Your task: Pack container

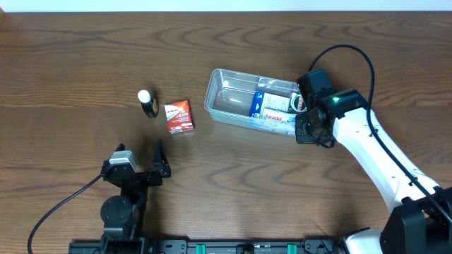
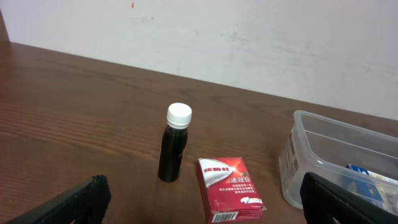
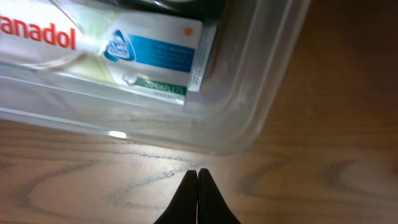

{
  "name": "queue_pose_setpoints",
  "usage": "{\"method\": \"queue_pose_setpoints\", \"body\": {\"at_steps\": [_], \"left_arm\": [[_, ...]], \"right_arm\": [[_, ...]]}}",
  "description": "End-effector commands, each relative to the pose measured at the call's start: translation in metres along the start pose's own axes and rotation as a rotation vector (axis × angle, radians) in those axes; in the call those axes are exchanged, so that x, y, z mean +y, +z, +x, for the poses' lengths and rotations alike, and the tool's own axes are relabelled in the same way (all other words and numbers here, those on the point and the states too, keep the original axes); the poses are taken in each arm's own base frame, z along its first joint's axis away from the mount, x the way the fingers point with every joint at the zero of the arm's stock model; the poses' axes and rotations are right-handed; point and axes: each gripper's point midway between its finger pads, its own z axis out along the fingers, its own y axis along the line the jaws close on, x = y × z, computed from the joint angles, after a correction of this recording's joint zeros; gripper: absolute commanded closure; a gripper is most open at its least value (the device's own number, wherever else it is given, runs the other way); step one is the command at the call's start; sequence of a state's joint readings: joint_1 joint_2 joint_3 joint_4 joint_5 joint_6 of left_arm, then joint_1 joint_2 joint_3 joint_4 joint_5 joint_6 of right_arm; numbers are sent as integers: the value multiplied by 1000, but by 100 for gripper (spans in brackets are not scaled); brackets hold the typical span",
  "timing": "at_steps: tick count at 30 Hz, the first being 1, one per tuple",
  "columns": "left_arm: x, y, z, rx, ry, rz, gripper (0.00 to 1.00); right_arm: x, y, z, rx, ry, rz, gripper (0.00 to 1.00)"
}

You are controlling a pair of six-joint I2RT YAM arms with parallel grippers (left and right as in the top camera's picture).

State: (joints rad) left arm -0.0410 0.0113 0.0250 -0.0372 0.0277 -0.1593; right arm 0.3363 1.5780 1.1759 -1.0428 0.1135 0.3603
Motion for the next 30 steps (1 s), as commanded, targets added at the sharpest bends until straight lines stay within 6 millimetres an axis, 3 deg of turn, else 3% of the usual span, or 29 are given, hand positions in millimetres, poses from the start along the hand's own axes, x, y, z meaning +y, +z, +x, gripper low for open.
{"method": "queue_pose_setpoints", "body": {"at_steps": [1, 19, 24, 30], "left_arm": [[4, 1, 17, 51, 11, -13, 2], [4, 1, 17, 51, 11, -13, 2], [4, 1, 17, 51, 11, -13, 2], [4, 1, 17, 51, 11, -13, 2]], "right_arm": [[-2, 2, 4, 9, 61, 22, 99], [-7, 13, 7, 4, 130, 35, 99], [-17, 13, 0, -33, 135, 93, 99], [-15, 13, -7, -64, 140, 82, 99]]}}
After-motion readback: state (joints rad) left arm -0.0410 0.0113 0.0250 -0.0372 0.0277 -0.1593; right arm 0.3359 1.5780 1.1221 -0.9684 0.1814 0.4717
